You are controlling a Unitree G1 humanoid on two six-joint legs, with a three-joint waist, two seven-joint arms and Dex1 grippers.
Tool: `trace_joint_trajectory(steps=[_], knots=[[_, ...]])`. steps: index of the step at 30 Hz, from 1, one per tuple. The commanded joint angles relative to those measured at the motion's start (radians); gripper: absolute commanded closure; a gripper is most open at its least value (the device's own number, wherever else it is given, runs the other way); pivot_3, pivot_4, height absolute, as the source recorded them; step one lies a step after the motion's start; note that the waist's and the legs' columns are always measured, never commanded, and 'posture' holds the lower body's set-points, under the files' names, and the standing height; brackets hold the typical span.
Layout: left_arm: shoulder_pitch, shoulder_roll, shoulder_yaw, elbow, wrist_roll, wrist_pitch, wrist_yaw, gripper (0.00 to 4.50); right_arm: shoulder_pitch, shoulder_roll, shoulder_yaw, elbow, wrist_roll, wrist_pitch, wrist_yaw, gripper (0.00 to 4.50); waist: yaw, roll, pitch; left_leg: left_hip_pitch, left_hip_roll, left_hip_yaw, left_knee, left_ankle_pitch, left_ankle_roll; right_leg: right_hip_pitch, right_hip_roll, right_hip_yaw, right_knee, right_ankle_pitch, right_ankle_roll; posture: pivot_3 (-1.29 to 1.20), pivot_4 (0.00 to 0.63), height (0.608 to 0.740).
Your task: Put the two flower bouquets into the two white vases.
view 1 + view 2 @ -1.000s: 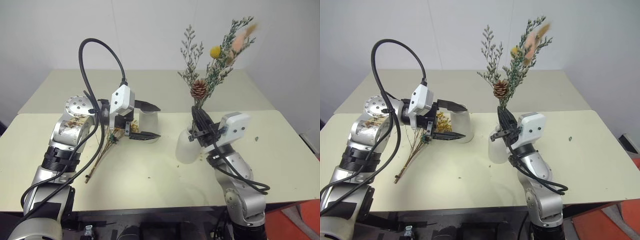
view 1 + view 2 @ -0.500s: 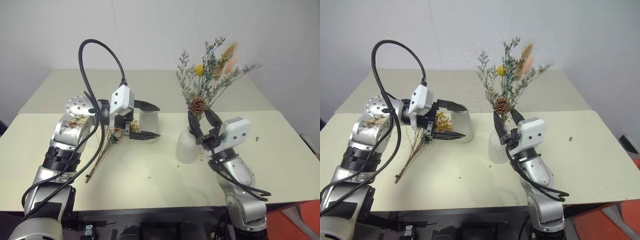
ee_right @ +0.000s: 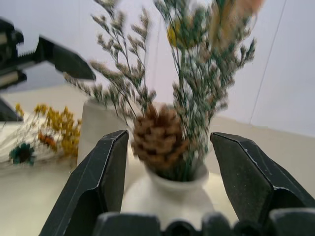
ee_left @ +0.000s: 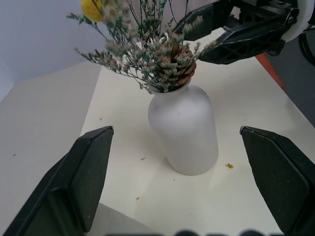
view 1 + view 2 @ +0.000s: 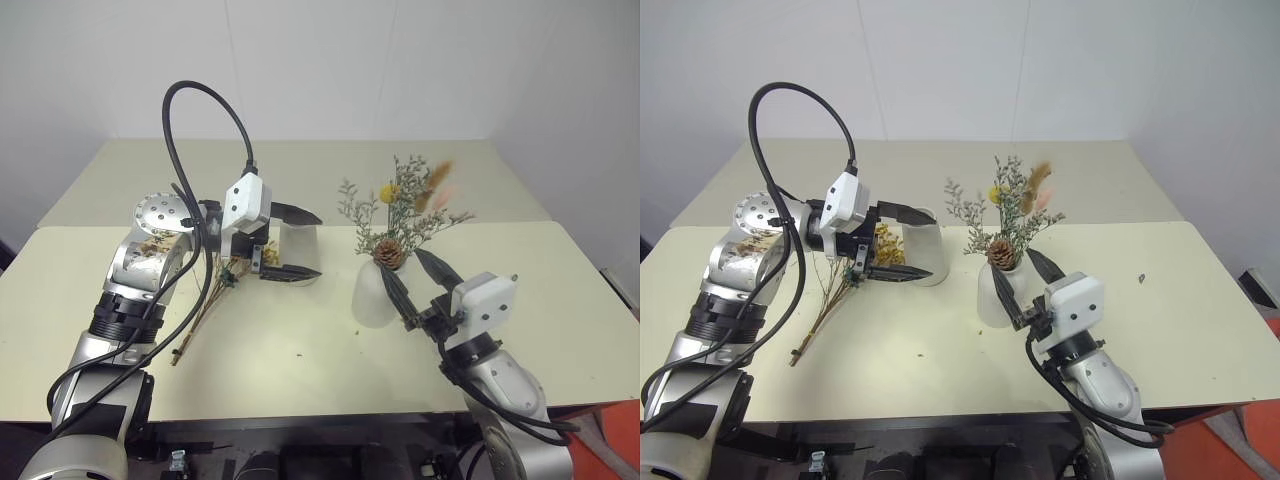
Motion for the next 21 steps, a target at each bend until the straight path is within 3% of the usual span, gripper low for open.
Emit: trace_joint_trajectory(steps=[1,4,8,11,14,16,19,21], knots=[[-0.018,0.003,0.055,-0.044,-0.062,0.033,0.009,0.00,0.044,-0.044,-0.050,-0.092,0.038,-0.028,0.046,1.29,0.001,0.000,0.000,0.000,0.000,0.000,0.000,0.000,0.000,0.000,0.000,0.000,0.000,0.000,0.001,0.00,0.150,0.740],[-0.006,0.008,0.104,-0.090,-0.134,0.095,0.028,0.00,0.099,-0.095,-0.119,-0.148,0.093,-0.007,0.086,1.29,0.001,0.000,0.000,0.000,0.000,0.000,0.000,0.000,0.000,0.000,0.000,0.000,0.000,-0.001,0.001,0.00,0.150,0.740],[0.066,0.029,0.141,-0.156,-0.159,0.147,0.082,0.00,0.182,-0.225,-0.313,-0.240,0.282,0.070,0.179,1.29,0.001,0.000,0.000,0.002,0.000,0.000,0.000,0.000,0.000,0.002,0.000,0.000,0.000,-0.001,0.002,0.00,0.150,0.740],[0.176,0.036,0.198,-0.267,-0.209,0.247,0.186,0.00,0.210,-0.419,-0.514,-0.270,0.574,0.203,0.256,1.29,-0.001,0.000,0.000,0.011,0.001,0.000,-0.001,0.000,0.000,0.012,-0.001,0.000,-0.002,-0.002,0.003,0.00,0.150,0.740],[0.243,0.044,0.240,-0.348,-0.241,0.312,0.272,0.00,0.217,-0.571,-0.616,-0.263,0.752,0.278,0.299,1.29,0.001,-0.002,-0.001,0.015,0.002,0.001,-0.002,0.000,0.000,0.016,-0.001,0.000,-0.003,-0.002,0.003,0.00,0.150,0.740],[0.291,0.053,0.285,-0.393,-0.248,0.345,0.344,0.00,0.185,-0.703,-0.640,-0.235,0.873,0.365,0.311,1.29,0.005,-0.002,-0.001,0.015,0.003,-0.001,-0.001,0.000,0.000,0.016,0.001,-0.002,-0.003,-0.003,0.002,0.00,0.150,0.740],[0.331,0.097,0.357,-0.457,-0.245,0.427,0.454,0.00,0.070,-0.849,-0.576,-0.170,0.961,0.448,0.294,0.75,0.003,-0.003,-0.001,0.015,0.003,0.000,-0.002,0.000,0.000,0.015,0.000,-0.001,-0.003,-0.003,0.001,0.00,0.150,0.740],[0.348,0.149,0.386,-0.509,-0.235,0.501,0.523,0.00,-0.043,-0.921,-0.504,-0.114,1.030,0.497,0.259,0.13,0.002,-0.004,0.000,0.015,0.002,0.001,-0.002,0.000,0.000,0.015,0.000,0.000,-0.004,-0.003,0.001,0.00,0.150,0.740]])
